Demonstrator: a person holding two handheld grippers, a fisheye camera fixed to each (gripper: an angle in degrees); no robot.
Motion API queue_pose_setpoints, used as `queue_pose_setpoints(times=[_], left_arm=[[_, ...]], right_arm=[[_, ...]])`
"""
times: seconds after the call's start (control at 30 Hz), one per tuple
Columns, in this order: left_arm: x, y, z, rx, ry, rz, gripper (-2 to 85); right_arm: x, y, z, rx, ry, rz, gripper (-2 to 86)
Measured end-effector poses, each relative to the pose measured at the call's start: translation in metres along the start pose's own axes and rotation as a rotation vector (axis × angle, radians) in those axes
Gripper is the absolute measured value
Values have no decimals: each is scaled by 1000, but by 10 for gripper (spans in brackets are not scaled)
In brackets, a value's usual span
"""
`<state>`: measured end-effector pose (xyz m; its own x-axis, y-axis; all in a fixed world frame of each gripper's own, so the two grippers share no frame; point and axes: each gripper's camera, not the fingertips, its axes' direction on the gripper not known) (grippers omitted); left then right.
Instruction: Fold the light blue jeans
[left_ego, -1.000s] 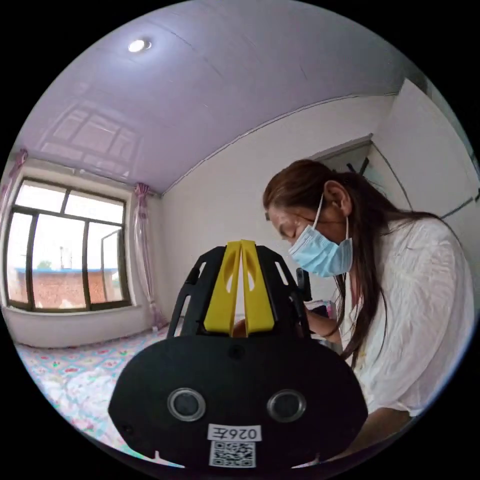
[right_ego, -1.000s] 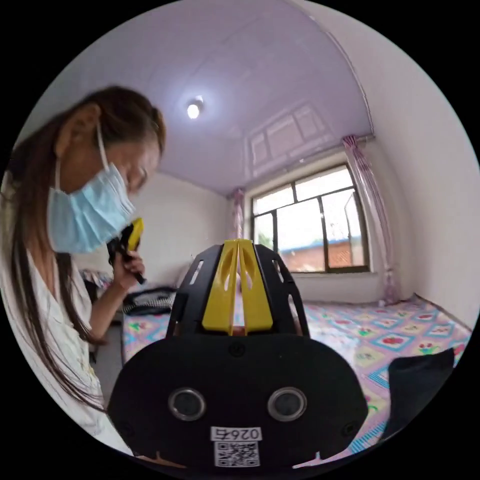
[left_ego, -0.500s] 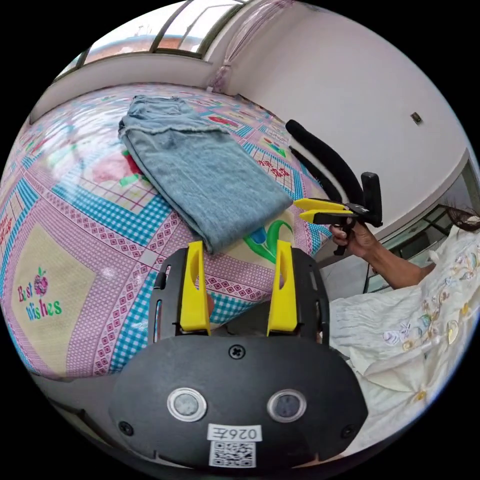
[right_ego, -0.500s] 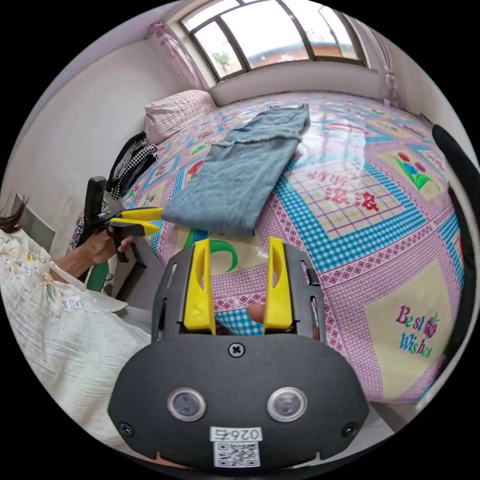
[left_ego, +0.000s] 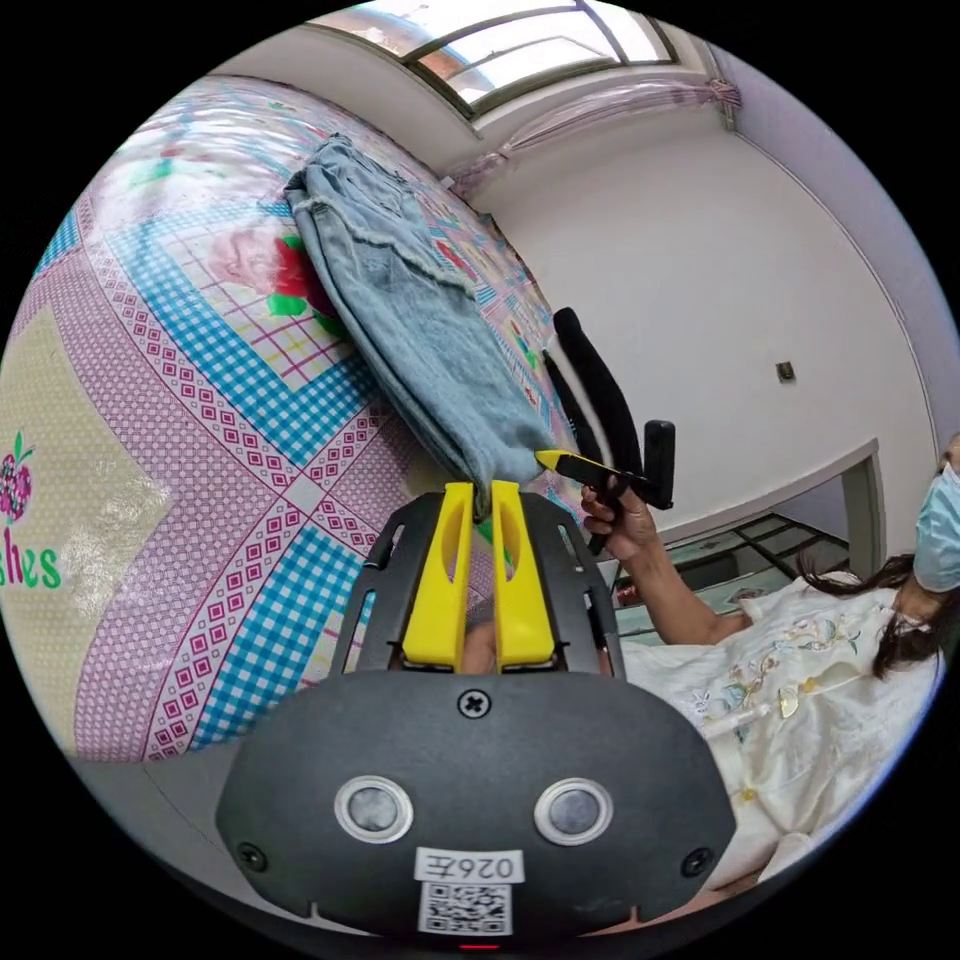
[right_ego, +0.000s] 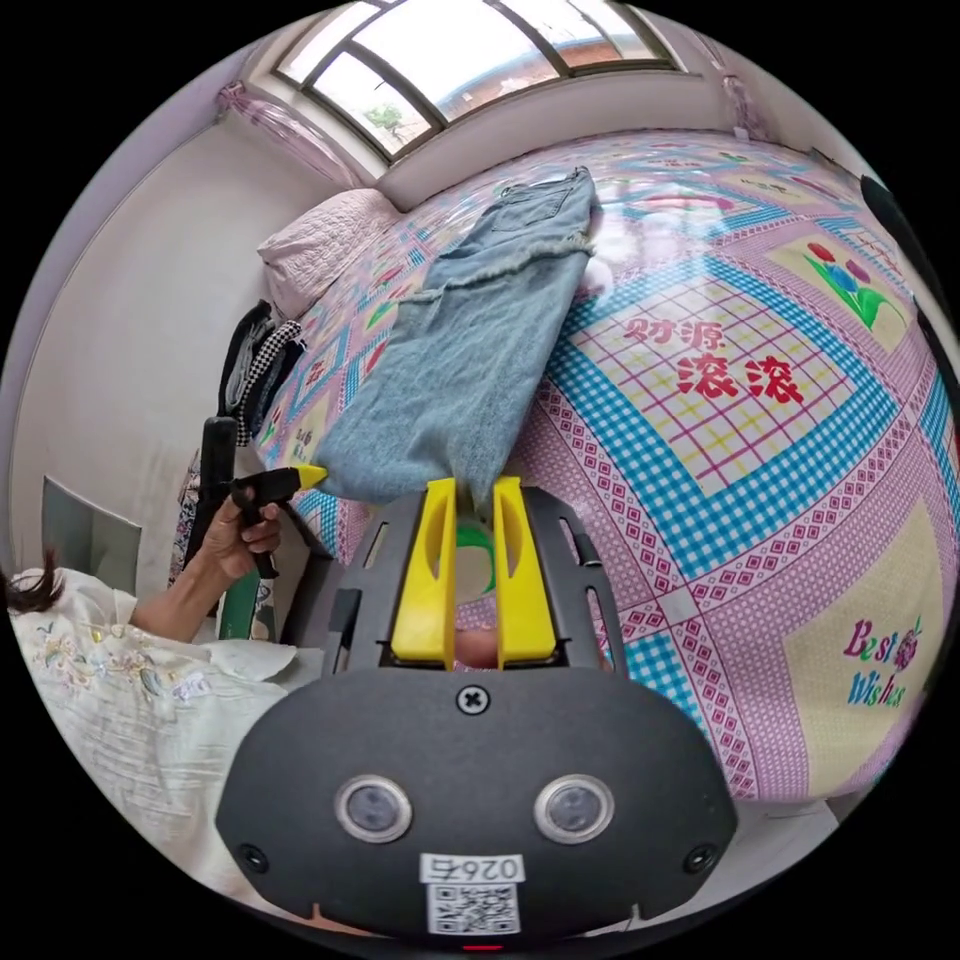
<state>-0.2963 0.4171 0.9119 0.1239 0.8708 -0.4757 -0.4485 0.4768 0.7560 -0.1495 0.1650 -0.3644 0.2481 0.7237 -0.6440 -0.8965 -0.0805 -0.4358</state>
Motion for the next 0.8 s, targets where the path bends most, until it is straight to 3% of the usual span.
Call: queue_pose_setpoints(times=[0.17, 0.3, 0.53, 0.8], left_arm=[[-5, 30, -57, -51, 204, 5, 19], [-1, 70, -118, -79, 416, -2, 19], [42, 80, -212, -64, 508, 141, 20], [57, -12, -305, 67, 567, 296, 25]], right_arm=[[15, 30, -35, -5, -119, 13, 15], [30, 72, -63, -57, -372, 46, 12], [17, 100, -137, 45, -548, -20, 9], [20, 25, -199, 197, -553, -159, 8]])
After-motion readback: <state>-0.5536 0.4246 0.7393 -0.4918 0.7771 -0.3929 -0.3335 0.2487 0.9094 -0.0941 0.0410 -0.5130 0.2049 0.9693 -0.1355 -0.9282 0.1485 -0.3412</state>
